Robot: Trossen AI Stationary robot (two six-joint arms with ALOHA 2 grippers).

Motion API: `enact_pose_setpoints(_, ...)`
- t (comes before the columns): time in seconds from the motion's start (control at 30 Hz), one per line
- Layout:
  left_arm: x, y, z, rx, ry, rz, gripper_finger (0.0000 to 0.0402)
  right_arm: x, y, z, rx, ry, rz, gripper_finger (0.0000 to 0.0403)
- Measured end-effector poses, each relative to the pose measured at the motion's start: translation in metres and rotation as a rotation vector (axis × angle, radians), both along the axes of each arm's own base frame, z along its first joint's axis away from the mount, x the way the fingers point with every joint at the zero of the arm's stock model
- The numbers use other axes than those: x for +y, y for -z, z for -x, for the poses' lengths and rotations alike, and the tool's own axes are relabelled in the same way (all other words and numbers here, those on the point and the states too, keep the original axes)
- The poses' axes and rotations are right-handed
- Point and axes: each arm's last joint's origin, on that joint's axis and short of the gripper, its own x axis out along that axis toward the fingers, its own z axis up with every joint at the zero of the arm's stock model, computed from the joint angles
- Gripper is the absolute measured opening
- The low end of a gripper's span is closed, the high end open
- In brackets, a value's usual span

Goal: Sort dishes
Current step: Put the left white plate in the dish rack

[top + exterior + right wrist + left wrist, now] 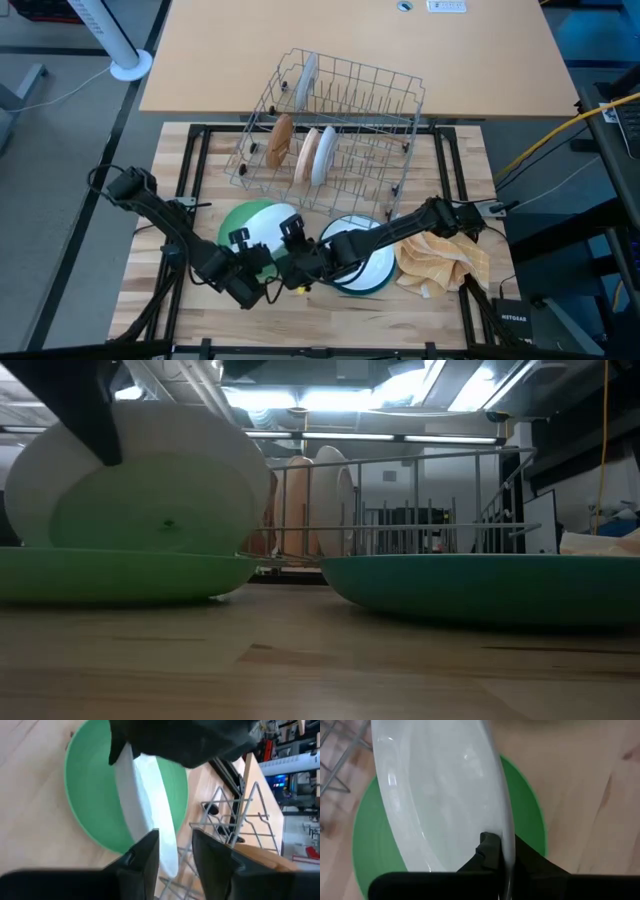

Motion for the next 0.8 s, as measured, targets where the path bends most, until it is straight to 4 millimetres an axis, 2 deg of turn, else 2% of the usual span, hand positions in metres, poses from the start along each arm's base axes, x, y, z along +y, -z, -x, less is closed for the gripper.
enact_pose_setpoints(0.2, 0.003, -0.008, 0.002, -0.048, -0.052, 0.027, 0.0002, -0.005, -0.02, 0.009, 0.031, 0.017, 0.002, 0.012)
enact_pose_setpoints(0.4, 0.007, -0.021, 0.008, -0.111, -0.117, 0.091, 0.0002, -0.009, -0.013, 0.023, 0.189, 0.019, 0.064, 0.012)
enact_pose_setpoints(0.6, 0.014, -0.04, 0.016, -0.193, -0.204, 0.187, 0.0002, -0.019, -0.009, 0.039, 0.319, 0.112, 0.104, 0.012)
enact_pose_setpoints(0.67, 0.016, -0.047, 0.02, -0.227, -0.229, 0.225, 0.0002, -0.022, -0.013, 0.044, 0.323, 0.149, 0.127, 0.012)
enact_pose_setpoints(0.8, 0.02, -0.068, 0.023, -0.293, -0.217, 0.297, 0.0002, -0.029, -0.035, 0.056, 0.255, 0.202, 0.162, 0.012)
